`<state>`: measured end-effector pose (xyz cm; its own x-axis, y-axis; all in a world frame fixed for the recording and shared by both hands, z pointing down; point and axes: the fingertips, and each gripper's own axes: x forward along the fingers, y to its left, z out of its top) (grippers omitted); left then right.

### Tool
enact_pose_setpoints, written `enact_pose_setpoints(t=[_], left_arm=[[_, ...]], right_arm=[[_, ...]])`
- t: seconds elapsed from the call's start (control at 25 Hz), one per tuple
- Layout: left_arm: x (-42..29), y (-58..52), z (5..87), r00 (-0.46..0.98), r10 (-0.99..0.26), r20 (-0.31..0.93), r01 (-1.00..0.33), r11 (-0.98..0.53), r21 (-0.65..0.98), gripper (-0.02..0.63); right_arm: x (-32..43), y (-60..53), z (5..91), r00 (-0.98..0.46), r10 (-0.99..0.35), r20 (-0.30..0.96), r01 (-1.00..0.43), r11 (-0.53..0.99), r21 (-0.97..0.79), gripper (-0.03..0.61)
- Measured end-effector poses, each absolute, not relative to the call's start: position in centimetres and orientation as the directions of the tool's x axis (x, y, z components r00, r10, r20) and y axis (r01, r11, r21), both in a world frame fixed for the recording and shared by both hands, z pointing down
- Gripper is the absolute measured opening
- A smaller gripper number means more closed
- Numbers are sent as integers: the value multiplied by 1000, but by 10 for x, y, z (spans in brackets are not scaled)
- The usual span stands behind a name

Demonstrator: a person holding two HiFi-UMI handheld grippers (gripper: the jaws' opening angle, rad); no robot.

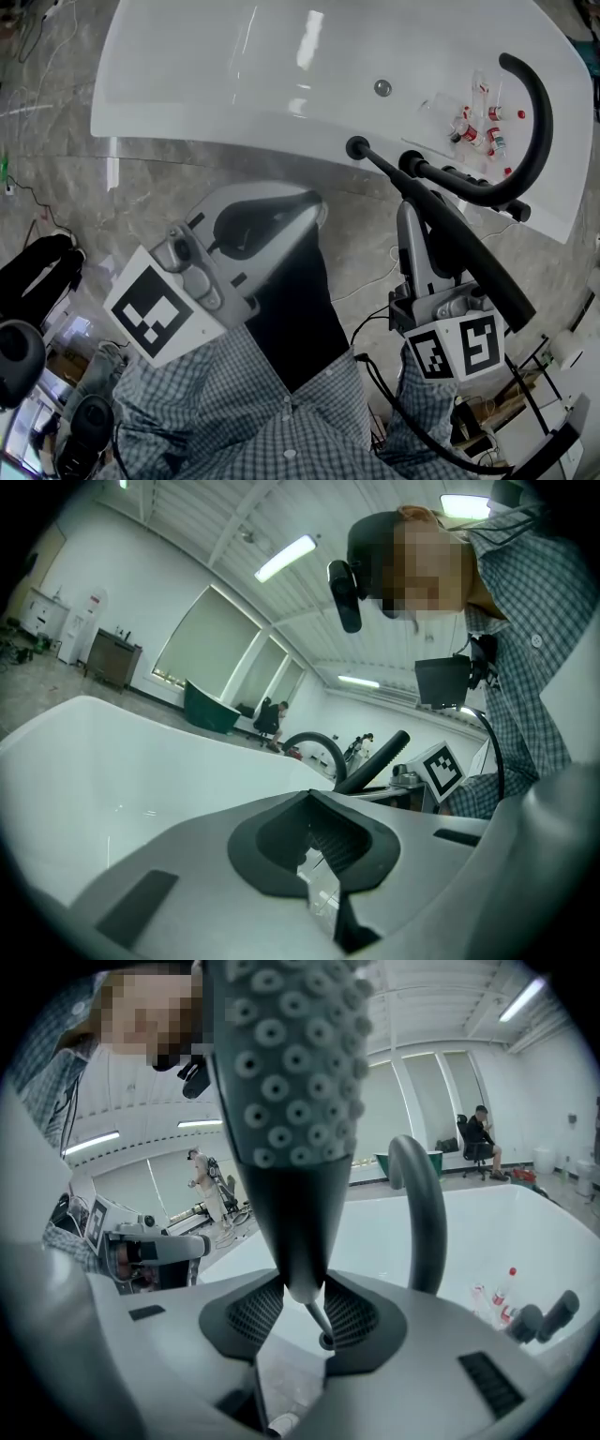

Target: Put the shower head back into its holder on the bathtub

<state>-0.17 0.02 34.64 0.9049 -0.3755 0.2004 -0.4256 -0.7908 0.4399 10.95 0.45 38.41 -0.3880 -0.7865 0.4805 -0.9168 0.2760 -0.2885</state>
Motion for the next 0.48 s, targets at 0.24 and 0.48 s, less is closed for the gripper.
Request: enact_pose_setpoints(t=[0.24,0.48], left_arm=[[-2,7,346,904,-372,209,-427,-794,433,8],[1,-10,374,905,-365,220,-426,-787,447,8]], right_arm=[[106,9,388,-395,-781,484,-914,279,-296,133],[107,-8,421,-398,-768,502,-913,277,-300,133]])
